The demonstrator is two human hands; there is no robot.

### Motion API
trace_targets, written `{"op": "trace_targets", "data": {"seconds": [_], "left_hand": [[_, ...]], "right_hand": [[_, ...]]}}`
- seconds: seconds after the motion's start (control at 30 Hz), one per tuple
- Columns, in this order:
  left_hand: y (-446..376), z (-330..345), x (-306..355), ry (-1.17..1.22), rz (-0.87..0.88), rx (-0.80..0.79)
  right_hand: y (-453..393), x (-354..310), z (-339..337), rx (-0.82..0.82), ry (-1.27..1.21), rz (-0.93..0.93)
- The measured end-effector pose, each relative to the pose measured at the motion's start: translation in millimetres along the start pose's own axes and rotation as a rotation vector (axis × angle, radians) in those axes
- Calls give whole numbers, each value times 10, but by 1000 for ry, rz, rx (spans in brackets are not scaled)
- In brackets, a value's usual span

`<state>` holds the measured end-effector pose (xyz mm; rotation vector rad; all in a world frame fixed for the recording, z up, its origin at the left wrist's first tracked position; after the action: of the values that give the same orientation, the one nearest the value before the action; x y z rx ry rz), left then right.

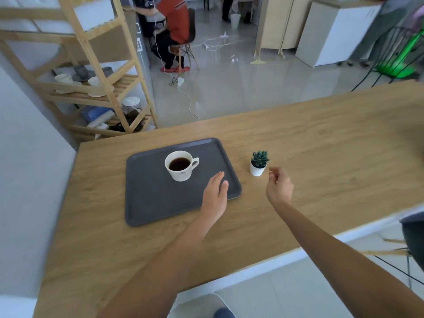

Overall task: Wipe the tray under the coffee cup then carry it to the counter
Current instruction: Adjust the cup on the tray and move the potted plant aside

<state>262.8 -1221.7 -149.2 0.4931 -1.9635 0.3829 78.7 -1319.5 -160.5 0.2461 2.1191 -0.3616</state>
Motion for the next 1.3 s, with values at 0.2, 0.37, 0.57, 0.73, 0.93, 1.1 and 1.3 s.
{"op": "trace_targets", "data": {"seconds": [0.2,0.37,0.57,0.73,0.93,1.1,1.3], "left_hand": [[-341,783,232,204,-385,-182],[-512,1049,220,314,-563,-218],[-697,1027,310,373,-534,-218],[-1031,628,521,418,-414,-152],[-1458,-507,593,583,-354,40],[-1755,-1649,105,560,-348,246],[-1949,-2736,-733,618,-434,442]], "right_hand": [[-394,175,122,-297,-63,165],[-500,277,201,-460,-225,312],[-623,54,250,-489,-310,341],[-753,-605,430,-501,-420,242],[-526,-1717,1133,-631,-544,138],[60,-2477,2099,-818,-573,104],[976,-2984,3224,-994,-527,145]]}}
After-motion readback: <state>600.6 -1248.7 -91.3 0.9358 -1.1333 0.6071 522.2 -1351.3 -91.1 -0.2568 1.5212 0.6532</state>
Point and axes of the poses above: each hand's wrist, its own y-axis away from the middle knuckle, its own z-axis out of the palm, x = y × z, the point moved 4 cm from there along -y, towards the middle knuckle, and after that the axes turned 12 degrees about x, right-handed, at the moved point
